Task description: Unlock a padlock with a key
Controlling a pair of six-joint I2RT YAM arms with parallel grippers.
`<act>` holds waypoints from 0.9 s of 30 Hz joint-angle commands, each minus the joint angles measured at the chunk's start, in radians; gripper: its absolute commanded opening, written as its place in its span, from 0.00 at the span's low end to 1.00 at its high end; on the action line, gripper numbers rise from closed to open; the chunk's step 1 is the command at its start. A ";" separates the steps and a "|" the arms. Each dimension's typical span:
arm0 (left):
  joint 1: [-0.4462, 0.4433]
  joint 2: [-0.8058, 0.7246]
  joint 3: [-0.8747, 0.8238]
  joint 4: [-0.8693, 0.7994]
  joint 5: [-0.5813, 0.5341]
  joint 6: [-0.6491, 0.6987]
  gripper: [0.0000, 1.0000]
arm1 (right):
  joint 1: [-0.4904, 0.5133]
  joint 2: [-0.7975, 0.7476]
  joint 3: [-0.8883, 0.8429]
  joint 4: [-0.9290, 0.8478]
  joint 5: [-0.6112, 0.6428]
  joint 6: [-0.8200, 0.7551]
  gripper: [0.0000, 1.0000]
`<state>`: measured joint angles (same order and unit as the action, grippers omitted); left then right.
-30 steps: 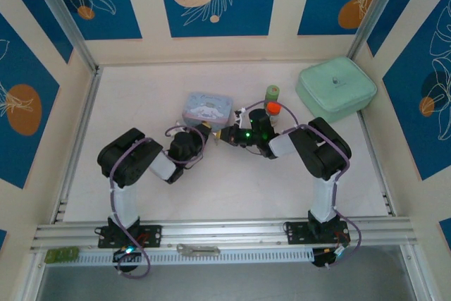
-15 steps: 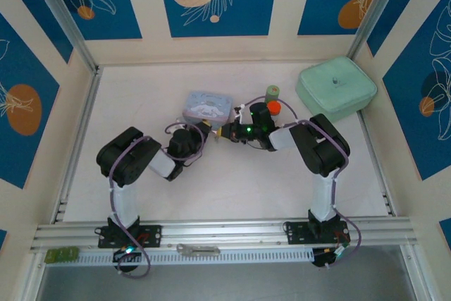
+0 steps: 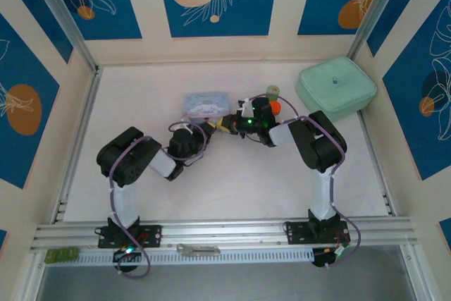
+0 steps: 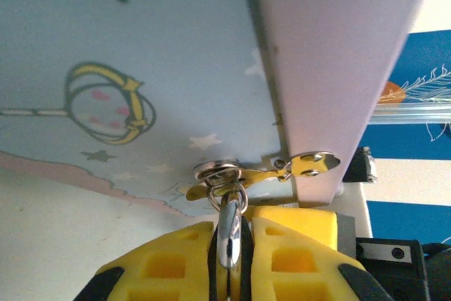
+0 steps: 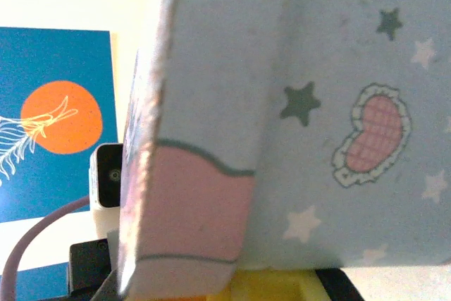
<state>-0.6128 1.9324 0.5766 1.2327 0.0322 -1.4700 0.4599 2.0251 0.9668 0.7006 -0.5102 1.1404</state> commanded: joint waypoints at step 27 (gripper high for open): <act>-0.056 0.042 0.161 -0.126 -0.211 0.204 0.00 | 0.028 -0.291 -0.208 -0.138 0.041 -0.243 0.00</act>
<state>-0.6735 1.9430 0.6834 1.1069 -0.0975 -1.3190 0.4881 1.7824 0.7757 0.5705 -0.3973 0.9367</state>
